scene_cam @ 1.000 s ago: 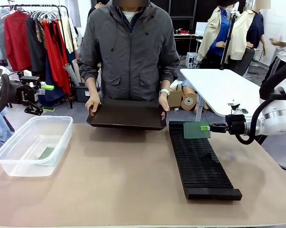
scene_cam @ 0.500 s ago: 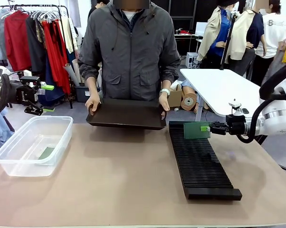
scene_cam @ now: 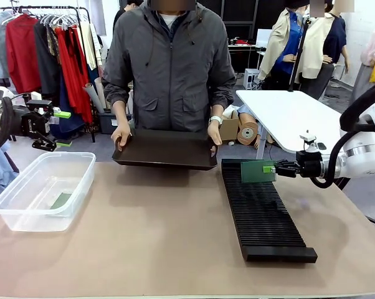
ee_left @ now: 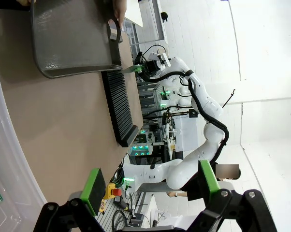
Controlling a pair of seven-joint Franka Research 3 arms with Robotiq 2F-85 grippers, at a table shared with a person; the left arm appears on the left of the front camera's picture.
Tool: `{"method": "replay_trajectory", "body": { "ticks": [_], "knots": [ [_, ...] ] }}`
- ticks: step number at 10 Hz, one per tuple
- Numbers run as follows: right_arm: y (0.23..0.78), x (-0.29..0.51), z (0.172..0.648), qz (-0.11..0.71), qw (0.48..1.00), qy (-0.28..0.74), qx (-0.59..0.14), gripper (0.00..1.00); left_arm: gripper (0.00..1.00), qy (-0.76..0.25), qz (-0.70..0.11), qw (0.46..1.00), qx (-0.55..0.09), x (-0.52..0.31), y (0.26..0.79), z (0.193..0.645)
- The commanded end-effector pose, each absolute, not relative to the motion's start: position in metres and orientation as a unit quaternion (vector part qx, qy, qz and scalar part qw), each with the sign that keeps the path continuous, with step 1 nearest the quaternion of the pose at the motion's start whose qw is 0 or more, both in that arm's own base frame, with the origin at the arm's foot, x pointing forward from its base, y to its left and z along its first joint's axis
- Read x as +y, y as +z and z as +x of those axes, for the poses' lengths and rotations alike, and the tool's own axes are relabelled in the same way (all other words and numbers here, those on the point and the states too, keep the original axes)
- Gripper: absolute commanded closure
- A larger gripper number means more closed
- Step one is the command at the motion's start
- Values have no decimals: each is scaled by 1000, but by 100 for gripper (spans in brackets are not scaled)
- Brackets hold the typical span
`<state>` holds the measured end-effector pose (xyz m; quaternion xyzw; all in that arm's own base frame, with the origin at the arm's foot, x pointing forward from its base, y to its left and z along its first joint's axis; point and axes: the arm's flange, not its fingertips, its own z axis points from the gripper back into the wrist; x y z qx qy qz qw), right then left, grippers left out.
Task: Sort PCBs into racks and boxes based on the side picked up.
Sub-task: If the short side of the Blank PCB is picked up, insert it into the PCB Rack ; if the long side is picked up, place it in the Organizing box.
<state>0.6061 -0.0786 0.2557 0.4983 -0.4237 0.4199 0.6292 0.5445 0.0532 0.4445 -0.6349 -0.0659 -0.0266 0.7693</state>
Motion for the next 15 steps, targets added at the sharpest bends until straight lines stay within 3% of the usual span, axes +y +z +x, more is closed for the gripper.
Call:
{"method": "replay_trajectory", "body": {
  "ticks": [1,15],
  "knots": [
    [258,-78,607,498,629,420,-425,100,0,-27,-634,770,-66,53,446,544],
    [237,-76,615,482,631,398,-458,100,0,-27,-634,770,-66,53,446,544]
  ]
}}
